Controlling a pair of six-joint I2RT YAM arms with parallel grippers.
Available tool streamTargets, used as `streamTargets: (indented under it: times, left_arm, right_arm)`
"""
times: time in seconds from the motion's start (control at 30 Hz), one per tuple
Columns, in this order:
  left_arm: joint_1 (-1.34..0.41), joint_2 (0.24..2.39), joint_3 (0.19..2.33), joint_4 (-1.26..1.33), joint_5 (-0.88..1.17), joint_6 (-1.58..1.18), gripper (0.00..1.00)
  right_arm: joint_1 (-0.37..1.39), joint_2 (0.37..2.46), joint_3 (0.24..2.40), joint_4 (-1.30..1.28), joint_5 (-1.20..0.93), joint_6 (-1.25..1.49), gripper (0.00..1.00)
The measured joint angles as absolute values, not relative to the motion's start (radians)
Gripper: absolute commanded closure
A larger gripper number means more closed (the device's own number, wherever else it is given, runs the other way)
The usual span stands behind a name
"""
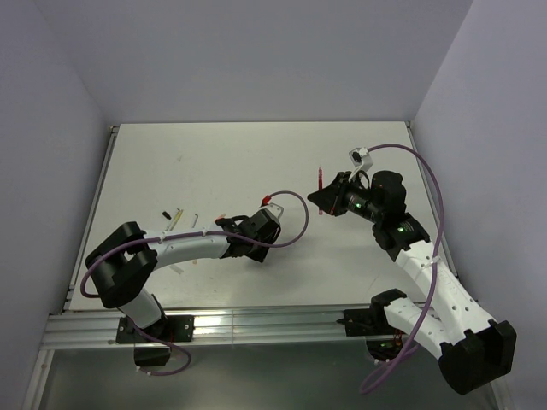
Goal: Insert the pens into the pen caps
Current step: Pick up the pen cap from the center of the board.
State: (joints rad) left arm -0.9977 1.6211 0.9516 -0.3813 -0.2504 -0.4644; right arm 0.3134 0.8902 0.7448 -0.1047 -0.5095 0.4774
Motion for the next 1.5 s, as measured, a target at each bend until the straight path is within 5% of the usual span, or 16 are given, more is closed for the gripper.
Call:
streamTargets:
  times: [0.77, 1.07, 1.2, 1.5]
  left_arm:
    - [-0.994, 1.645, 0.952, -0.379, -0.24, -0.465, 0.59]
    - [-0.979, 1.675, 0.946, -0.363, -0.225, -0.467, 0.8]
    - [-0.976, 1.686, 0.948, -0.348, -0.212, -0.467, 0.99]
    - [-0.953, 1.689, 0.968, -0.363, -0.184, -0.515, 1.0]
  right_arm:
    - [0.313, 0.89, 0.745, -0.105, -0.516, 0.477, 1.0]
    - [0.313, 0.893, 0.745, -0.104, -0.518, 0.477, 1.0]
    - [0.313, 0.894, 0.744, -0.104, -0.521, 0.477, 1.0]
    - [0.313, 0.894, 0.744, -0.104, -0.538, 0.477, 1.0]
